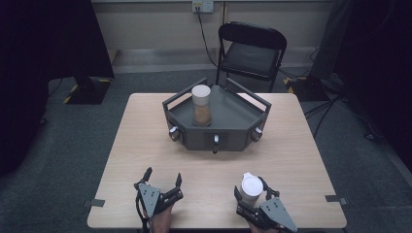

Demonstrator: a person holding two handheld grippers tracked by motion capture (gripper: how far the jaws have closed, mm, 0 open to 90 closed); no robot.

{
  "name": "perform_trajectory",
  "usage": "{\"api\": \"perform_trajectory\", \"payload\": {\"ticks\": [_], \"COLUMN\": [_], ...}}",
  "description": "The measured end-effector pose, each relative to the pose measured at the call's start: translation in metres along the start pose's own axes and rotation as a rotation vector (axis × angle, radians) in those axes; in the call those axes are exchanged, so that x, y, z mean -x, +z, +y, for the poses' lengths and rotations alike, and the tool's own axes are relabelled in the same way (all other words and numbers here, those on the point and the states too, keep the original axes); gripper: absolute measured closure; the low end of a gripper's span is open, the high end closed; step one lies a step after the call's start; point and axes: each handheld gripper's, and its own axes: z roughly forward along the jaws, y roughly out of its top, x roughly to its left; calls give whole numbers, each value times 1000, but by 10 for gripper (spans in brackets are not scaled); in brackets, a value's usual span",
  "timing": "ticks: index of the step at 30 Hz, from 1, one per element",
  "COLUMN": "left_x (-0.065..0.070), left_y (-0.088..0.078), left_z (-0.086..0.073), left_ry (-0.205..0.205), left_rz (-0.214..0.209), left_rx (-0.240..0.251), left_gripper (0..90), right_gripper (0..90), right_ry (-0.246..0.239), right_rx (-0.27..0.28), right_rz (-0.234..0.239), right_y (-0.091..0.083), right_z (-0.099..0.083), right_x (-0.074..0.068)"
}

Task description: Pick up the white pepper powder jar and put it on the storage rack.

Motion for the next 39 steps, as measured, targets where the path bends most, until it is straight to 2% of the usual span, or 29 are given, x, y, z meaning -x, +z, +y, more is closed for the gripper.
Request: {"api": "perform_trajectory", "payload": {"ticks": [7, 15, 30, 39], "left_x": [0, 0, 0, 0], "left_y": [0, 0, 0, 0], "left_z": [0, 0, 0, 0], "left_ry": [0, -1, 0, 0], "left_rz": [0, 0, 0, 0], "left_rx": [0, 1, 0, 0], "left_gripper": [6, 5, 5, 5], "right_gripper": [206, 291, 296, 297], "right_ry": [6, -2, 12, 10], "right_rx": [-17, -16, -36, -27], "right_rz": [-1, 5, -8, -14], "right_y": [0, -1, -1, -3], "right_z": [-4, -5, 1, 6], "right_x": [1, 3, 0, -1]}}
